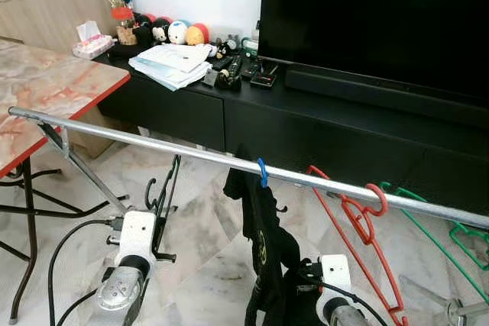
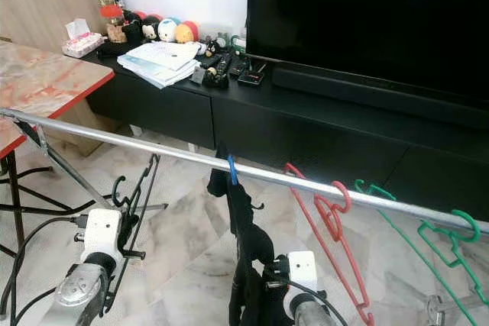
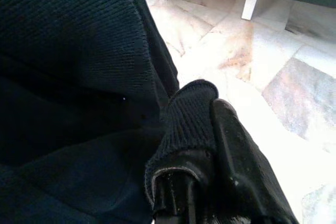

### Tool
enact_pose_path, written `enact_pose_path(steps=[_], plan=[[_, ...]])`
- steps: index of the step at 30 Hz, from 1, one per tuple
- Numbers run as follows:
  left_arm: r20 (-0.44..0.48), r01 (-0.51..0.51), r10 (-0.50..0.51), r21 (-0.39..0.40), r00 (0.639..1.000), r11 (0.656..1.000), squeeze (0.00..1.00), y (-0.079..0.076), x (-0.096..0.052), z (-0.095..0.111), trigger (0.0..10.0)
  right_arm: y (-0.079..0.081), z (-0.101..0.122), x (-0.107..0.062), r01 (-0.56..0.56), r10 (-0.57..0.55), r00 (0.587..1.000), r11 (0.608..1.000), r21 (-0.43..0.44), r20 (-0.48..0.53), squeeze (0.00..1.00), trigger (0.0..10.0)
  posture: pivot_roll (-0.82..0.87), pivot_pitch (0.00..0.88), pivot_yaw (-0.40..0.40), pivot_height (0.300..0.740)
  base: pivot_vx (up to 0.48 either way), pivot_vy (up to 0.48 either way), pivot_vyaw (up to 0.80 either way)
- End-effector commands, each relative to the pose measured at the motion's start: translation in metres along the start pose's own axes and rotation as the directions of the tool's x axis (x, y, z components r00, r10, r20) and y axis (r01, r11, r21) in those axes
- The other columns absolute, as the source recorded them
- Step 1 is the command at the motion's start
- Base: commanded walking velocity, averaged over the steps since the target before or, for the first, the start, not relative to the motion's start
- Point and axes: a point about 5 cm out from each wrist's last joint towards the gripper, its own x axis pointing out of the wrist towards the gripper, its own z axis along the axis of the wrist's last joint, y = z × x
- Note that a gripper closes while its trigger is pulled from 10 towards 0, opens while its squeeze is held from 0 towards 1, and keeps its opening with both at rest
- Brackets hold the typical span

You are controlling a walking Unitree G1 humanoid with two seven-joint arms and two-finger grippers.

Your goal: Hang hanger

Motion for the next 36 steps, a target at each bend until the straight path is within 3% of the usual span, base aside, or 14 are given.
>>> enact_pose_path(steps=[1,8,18,24,36], plan=[[-0.005,-0.007,0.007,-0.008,1.000,1.000,0.00,0.000,-0.002,0.001,10.0,0.001,-0.005,-0.001,0.004,-0.004,1.000,1.000,0.001,-0.024,0.00,10.0,0.03,0.050,0.030,0.740,0.000,0.480,0.00],[-0.008,0.005,-0.005,-0.003,1.000,1.000,0.00,-0.002,-0.001,0.006,10.0,-0.004,-0.010,-0.002,0.048,-0.050,0.996,0.998,-0.028,-0.070,0.00,10.0,0.02,0.040,0.036,0.740,0.000,0.480,0.00],[-0.003,-0.009,0.009,0.009,1.000,1.000,0.00,0.005,0.001,0.011,10.0,-0.010,-0.004,-0.001,0.105,-0.105,0.994,0.994,0.001,-0.044,0.00,10.0,0.03,0.053,0.037,0.740,0.000,0.480,0.00],[0.003,-0.006,0.006,0.015,1.000,1.000,0.00,0.010,0.002,0.015,10.0,-0.011,0.000,0.002,0.129,-0.127,0.991,0.990,0.061,-0.050,0.00,10.0,0.02,0.066,0.042,0.740,0.000,0.000,-0.40],[0.005,-0.007,0.007,0.011,1.000,1.000,0.00,0.013,0.001,0.016,10.0,-0.010,0.004,0.003,0.126,-0.124,0.992,0.990,0.061,-0.038,0.00,10.0,0.03,0.070,0.046,0.740,0.000,0.000,-0.79]])
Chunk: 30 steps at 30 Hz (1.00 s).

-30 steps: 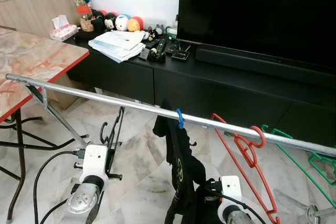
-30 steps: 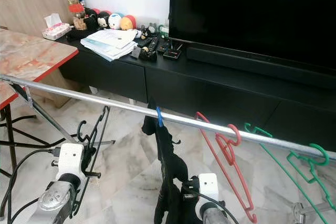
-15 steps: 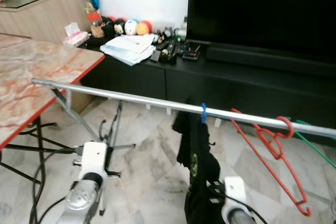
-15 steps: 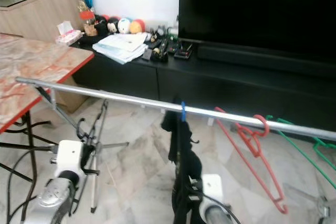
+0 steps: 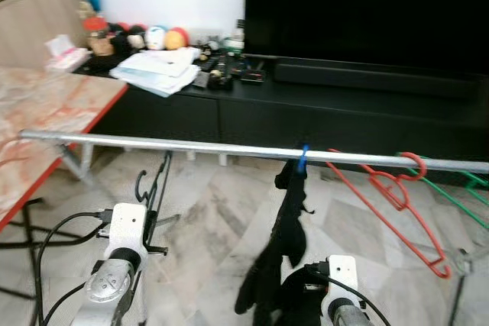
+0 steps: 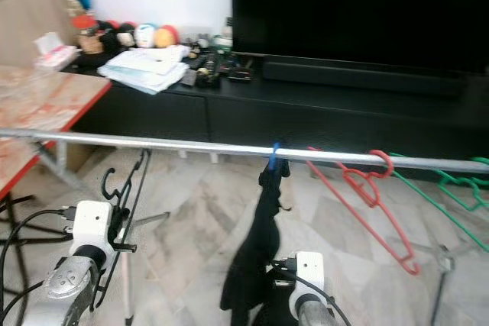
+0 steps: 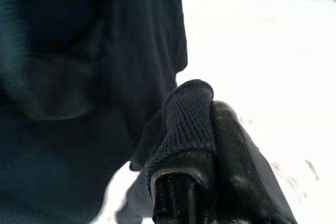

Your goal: Hang hanger

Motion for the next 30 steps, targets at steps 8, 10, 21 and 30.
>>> enact_pose_path(steps=[8,10,21,30], plan=[[-0.019,-0.006,0.005,-0.016,1.000,1.000,0.00,-0.001,-0.004,-0.002,10.0,0.002,0.007,0.002,-0.003,0.002,0.999,1.000,0.002,0.036,0.00,10.0,0.03,0.072,0.048,0.740,0.000,0.000,-0.69],[-0.033,0.001,-0.002,-0.022,0.999,1.000,0.00,-0.002,-0.006,-0.005,10.0,0.002,0.009,0.002,-0.003,0.003,0.999,1.000,0.001,0.043,0.00,10.0,0.03,0.073,0.049,0.740,0.000,0.000,0.00],[-0.034,0.008,-0.009,-0.033,0.999,0.999,0.00,-0.005,-0.008,-0.006,10.0,0.001,0.011,0.002,0.004,-0.004,0.998,1.000,0.013,0.059,0.00,10.0,0.03,0.072,0.048,0.740,-0.251,0.000,0.00],[-0.033,-0.001,0.000,-0.031,0.999,1.000,0.00,-0.002,-0.008,-0.004,10.0,-0.001,0.011,0.002,0.008,-0.009,0.998,1.000,0.020,0.059,0.00,10.0,0.03,0.072,0.046,0.740,-0.279,0.000,0.00]])
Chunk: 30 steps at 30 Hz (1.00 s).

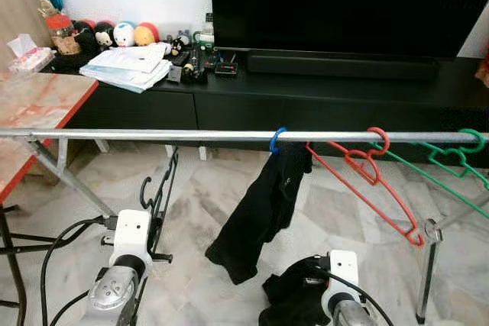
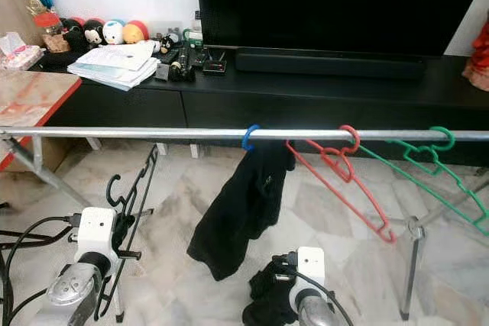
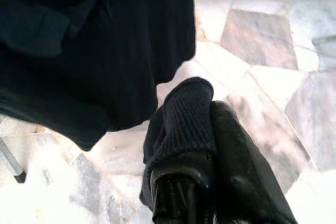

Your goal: Hang hanger

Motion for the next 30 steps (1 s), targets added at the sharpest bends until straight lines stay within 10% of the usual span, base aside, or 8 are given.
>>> enact_pose_path(steps=[1,30], plan=[[-0.002,-0.008,0.008,-0.006,1.000,1.000,0.00,0.0025,-0.0008,0.0013,10.0,-0.0026,0.0033,0.0003,0.012,-0.013,1.000,1.000,0.015,0.022,0.00,10.0,0.03,0.071,0.046,0.740,-0.277,0.000,0.00],[0.002,-0.037,0.037,-0.005,0.999,0.999,0.00,0.0099,-0.0005,0.0033,10.0,-0.0058,0.0058,0.0008,0.011,-0.012,1.000,1.000,0.028,0.029,0.00,10.0,0.04,0.067,0.037,0.740,-0.280,0.000,0.00]])
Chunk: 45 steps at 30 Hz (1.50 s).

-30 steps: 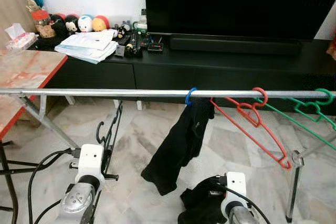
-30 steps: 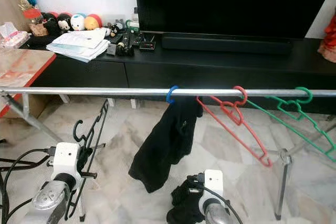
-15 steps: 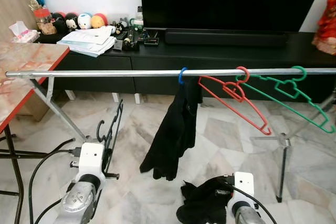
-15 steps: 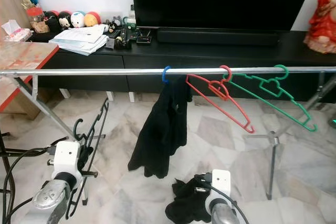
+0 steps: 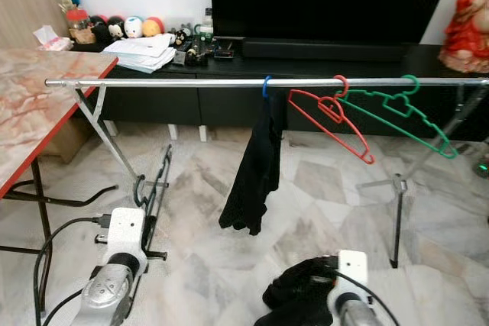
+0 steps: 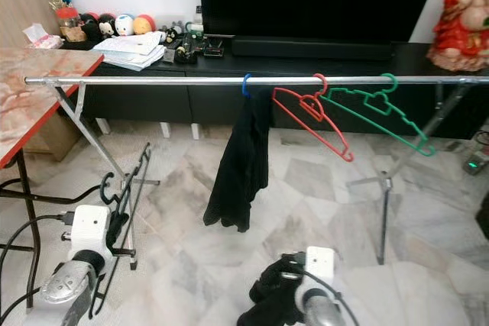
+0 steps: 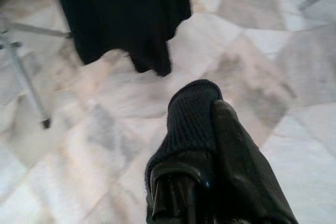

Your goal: Hang hanger

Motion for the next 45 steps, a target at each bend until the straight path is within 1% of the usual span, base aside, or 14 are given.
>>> enact_pose_path(steps=[1,7,11,15,25,36,41,45], plan=[[-0.004,-0.005,0.005,-0.009,1.000,1.000,0.00,-0.0002,-0.0013,-0.0006,10.0,-0.0058,0.0014,-0.0003,0.012,-0.012,1.000,1.000,-0.003,0.009,0.00,10.0,0.04,0.067,0.037,0.740,-0.270,0.000,0.00],[-0.004,-0.015,0.015,-0.012,1.000,1.000,0.00,0.0013,-0.0005,0.0001,10.0,-0.0053,0.0012,-0.0002,0.011,-0.011,1.000,1.000,-0.002,0.006,0.00,10.0,0.05,0.068,0.039,0.740,-0.041,0.000,0.00],[-0.009,-0.025,0.025,-0.032,1.000,0.999,0.00,0.0026,-0.0007,0.0002,10.0,-0.0022,-0.0003,-0.0004,0.005,-0.005,1.000,1.000,0.003,0.001,0.00,10.0,0.07,0.062,0.038,0.740,0.000,0.000,0.00],[-0.006,-0.031,0.031,-0.032,0.999,0.999,0.00,0.0039,-0.0008,0.0014,10.0,0.0000,-0.0012,-0.0004,-0.001,0.001,1.000,1.000,0.003,-0.004,0.00,10.0,0.08,0.057,0.037,0.740,0.000,0.450,0.00],[-0.004,-0.028,0.028,-0.035,1.000,0.999,0.00,0.0018,0.0003,0.0023,10.0,-0.0008,0.0011,0.0005,0.000,0.000,1.000,1.000,0.002,0.000,0.00,10.0,0.07,0.054,0.034,0.740,0.000,0.439,0.00],[0.001,-0.019,0.019,-0.030,1.000,0.999,0.00,0.0009,0.0021,0.0039,10.0,-0.0003,0.0022,0.0008,0.002,-0.002,1.000,1.000,0.011,0.008,0.00,10.0,0.06,0.048,0.047,0.740,0.000,0.395,0.00],[0.003,0.000,0.000,-0.014,1.000,1.000,0.00,-0.0005,0.0024,0.0042,10.0,-0.0002,0.0024,0.0009,0.004,-0.004,1.000,1.000,0.011,0.009,0.00,10.0,0.06,0.040,0.053,0.740,0.000,0.000,0.00],[-0.011,0.035,-0.036,-0.021,0.999,0.999,0.00,-0.0047,0.0011,0.0012,10.0,0.0000,0.0039,0.0013,0.004,-0.005,1.000,1.000,0.012,0.015,0.00,10.0,0.06,0.039,0.055,0.740,0.000,0.000,0.00]])
